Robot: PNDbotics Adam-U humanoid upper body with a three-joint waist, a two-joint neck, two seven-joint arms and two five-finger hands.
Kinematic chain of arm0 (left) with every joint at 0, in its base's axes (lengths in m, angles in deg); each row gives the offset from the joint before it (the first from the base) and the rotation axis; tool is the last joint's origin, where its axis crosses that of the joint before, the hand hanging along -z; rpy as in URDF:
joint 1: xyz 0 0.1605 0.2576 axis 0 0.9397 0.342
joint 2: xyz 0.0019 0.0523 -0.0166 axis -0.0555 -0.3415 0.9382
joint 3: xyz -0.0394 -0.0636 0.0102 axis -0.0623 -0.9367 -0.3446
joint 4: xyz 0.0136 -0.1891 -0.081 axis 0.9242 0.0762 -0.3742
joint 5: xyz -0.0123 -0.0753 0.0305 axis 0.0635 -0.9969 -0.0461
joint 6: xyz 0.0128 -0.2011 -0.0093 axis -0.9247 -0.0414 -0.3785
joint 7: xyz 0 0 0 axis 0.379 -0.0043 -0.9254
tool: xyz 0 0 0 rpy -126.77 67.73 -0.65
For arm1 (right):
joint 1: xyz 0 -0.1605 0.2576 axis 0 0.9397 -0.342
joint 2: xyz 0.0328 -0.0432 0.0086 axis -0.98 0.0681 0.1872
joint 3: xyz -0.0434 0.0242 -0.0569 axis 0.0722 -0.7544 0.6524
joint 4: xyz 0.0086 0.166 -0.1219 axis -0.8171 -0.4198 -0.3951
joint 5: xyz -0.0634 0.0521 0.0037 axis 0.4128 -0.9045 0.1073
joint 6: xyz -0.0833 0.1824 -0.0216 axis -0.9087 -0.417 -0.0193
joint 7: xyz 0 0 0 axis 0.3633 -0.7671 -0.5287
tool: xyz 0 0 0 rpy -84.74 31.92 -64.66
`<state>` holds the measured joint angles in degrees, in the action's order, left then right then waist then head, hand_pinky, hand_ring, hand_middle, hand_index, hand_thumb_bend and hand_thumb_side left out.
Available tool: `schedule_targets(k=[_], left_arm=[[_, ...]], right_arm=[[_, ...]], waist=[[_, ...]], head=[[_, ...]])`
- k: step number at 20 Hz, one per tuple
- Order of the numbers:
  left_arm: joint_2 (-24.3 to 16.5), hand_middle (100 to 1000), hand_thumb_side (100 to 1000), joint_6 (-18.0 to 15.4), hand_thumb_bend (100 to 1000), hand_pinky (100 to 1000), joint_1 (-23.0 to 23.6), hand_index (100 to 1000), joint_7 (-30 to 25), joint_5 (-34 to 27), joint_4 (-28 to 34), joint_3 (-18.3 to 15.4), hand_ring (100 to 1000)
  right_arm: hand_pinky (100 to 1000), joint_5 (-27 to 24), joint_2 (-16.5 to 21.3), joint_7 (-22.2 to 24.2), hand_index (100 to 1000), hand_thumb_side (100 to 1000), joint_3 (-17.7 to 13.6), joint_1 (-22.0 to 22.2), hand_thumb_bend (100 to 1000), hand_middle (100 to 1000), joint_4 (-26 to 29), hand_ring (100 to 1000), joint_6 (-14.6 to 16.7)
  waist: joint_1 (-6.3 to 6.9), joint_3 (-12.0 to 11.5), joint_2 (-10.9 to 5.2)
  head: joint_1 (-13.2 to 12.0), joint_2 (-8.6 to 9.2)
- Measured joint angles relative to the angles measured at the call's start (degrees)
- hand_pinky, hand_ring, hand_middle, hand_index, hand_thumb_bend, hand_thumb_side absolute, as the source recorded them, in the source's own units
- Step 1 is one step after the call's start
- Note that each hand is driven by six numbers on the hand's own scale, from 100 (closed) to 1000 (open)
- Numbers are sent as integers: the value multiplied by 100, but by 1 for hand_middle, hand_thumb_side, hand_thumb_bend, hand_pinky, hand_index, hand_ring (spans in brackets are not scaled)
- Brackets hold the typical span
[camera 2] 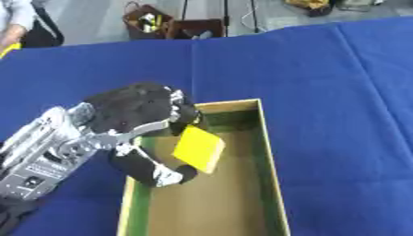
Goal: Pick up objects on the table and place them in the box.
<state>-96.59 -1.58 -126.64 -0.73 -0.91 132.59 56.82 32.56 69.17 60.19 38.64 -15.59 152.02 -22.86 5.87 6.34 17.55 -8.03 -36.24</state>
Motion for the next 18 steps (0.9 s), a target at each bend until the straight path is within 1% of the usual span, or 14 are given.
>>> schedule_targets(k=[4, 6, 8, 10, 11, 12, 13, 14, 15, 17, 18], left_arm=[[0, 398, 376, -26, 100, 352, 0, 549, -214, -5, 0, 155, 490], [0, 439, 404, -52, 100, 384, 1, 605, -363, -23, 0, 216, 514], [0, 479, 410, -92, 100, 414, 3, 675, -509, -44, 0, 253, 541], [0, 498, 410, -151, 100, 431, 4, 706, -649, -52, 0, 256, 554], [0, 529, 417, -182, 100, 457, 4, 753, -712, -52, 0, 256, 576], [0, 538, 419, -217, 100, 467, 3, 773, -769, -51, 0, 256, 586], [0, 590, 428, -260, 100, 504, 3, 825, -838, -45, 0, 256, 624], [0, 602, 430, -310, 100, 512, 3, 834, -912, -35, 0, 257, 636], [0, 644, 436, -360, 100, 537, 3, 865, -989, -14, 0, 257, 670], [0, 691, 465, -459, 103, 563, 0, 899, -1129, 28, 0, 257, 712], [0, 702, 476, -510, 131, 574, 0, 905, -1190, 57, 0, 256, 723]], right_arm=[[762, 2, -1, 6, 804, 597, 2, -2, 100, 638, 0, 787, -6], [762, 2, -1, 7, 805, 597, 4, -4, 100, 638, 0, 788, -8], [762, 3, -1, 8, 805, 598, 5, -16, 100, 638, 0, 788, -8], [762, 3, -1, 9, 805, 599, 6, -23, 100, 638, 0, 788, -7], [762, 3, -1, 10, 805, 600, 6, -23, 100, 639, 0, 788, -7], [762, 3, -1, 10, 805, 600, 6, -24, 100, 639, 0, 788, -7], [762, 3, -1, 11, 805, 601, 7, -24, 100, 638, 0, 788, -6], [762, 3, -1, 11, 805, 600, 7, -24, 100, 638, 0, 788, -6], [762, 3, -1, 12, 805, 600, 10, -24, 100, 638, 0, 788, -5], [762, 3, -2, 13, 805, 601, 20, -25, 100, 639, 0, 788, -6], [762, 3, -2, 14, 805, 601, 25, -25, 100, 639, 0, 788, -7]], waist=[[0, 3, 13], [0, 4, 13], [0, 6, 14], [0, 5, 15], [0, 4, 15], [0, 3, 16], [0, 1, 16], [0, 1, 17], [0, 1, 17], [-1, 1, 18], [-1, 0, 18]], head=[[-6, 0], [-17, 0], [-19, 0], [-19, -11], [-19, -32], [-19, -50], [-19, -53], [-19, -64], [-20, -82], [-28, -110], [-33, -130]])
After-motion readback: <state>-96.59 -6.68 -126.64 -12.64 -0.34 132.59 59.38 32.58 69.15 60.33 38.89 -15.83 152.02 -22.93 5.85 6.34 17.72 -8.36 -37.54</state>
